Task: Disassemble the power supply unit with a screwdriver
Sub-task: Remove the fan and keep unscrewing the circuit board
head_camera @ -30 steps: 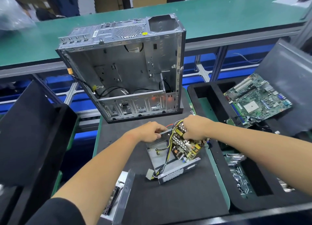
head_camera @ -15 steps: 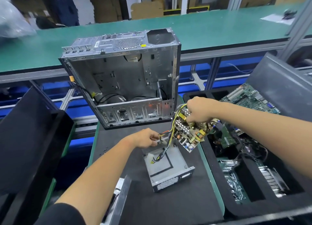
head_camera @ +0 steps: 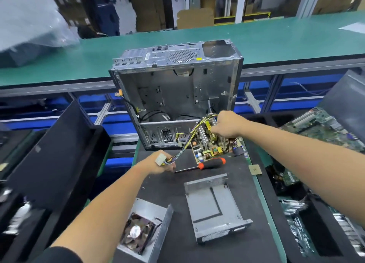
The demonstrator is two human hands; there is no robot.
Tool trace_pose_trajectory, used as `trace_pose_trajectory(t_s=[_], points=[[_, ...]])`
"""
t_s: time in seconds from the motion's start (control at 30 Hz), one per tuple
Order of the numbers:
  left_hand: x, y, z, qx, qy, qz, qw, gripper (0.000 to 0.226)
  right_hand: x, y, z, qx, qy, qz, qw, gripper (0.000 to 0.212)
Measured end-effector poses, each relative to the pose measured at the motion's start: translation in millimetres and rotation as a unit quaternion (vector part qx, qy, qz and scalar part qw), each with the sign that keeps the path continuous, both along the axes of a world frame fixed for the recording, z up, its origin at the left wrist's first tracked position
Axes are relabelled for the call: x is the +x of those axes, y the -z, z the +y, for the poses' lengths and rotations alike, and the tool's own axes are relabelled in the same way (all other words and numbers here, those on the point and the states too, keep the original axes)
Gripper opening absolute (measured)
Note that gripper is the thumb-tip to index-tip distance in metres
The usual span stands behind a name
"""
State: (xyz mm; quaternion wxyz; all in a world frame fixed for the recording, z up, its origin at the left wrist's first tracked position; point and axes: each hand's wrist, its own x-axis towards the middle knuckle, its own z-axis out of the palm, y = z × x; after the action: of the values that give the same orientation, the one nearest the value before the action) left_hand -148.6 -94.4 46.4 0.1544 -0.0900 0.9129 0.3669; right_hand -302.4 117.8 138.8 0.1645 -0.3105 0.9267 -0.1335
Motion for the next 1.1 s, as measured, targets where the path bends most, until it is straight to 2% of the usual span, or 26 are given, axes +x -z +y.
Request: trace_pose_trajectory(t_s=[0.13, 0.27, 0.3, 0.37, 0.43, 0.53, 0.63, 0.87, 1.1], points=[[23.9, 3.1, -28.4, -0.072, -0.096, 0.036, 0.992, 0.016, 17.8, 21.0, -37.2, -0.012, -0.016, -0.034, 0.999, 0.049], [47.3, 4.7, -54.5, -0.043, -0.177, 0.056, 0.982, 0.012, 34.0, 42.4, -69.6, -0.025, -0.019, -0.060, 0.998, 0.047], [53.2, 5.2, -60.3, -0.017, -0.204, 0.052, 0.978, 0.008, 37.3, 47.3, -77.1, -0.024, -0.020, -0.065, 0.997, 0.046], [61.0, 8.1, -68.2, 0.053, -0.281, 0.043, 0.957, 0.020, 43.6, 57.5, -91.2, -0.020, -0.016, -0.071, 0.997, 0.045], [64.3, 10.2, -72.5, 0.127, -0.339, 0.047, 0.931, 0.021, 49.1, 68.5, -104.0, -0.017, -0.007, -0.072, 0.997, 0.042], [61.0, 8.2, -75.0, 0.212, -0.372, 0.065, 0.901, 0.013, 54.3, 83.7, -118.7, -0.013, 0.011, -0.079, 0.997, 0.038], [51.9, 7.4, -73.4, 0.312, -0.360, 0.055, 0.878, 0.022, 54.9, 96.3, -129.4, -0.014, 0.028, -0.097, 0.995, 0.038], [35.6, 18.7, -66.3, 0.281, -0.284, 0.021, 0.917, 0.008, 52.8, 117.1, -138.8, -0.001, 0.032, -0.120, 0.992, 0.036], [29.0, 43.8, -54.3, 0.218, -0.277, 0.017, 0.936, 0.008, 44.1, 131.0, -136.0, 0.035, 0.024, -0.115, 0.992, 0.041]])
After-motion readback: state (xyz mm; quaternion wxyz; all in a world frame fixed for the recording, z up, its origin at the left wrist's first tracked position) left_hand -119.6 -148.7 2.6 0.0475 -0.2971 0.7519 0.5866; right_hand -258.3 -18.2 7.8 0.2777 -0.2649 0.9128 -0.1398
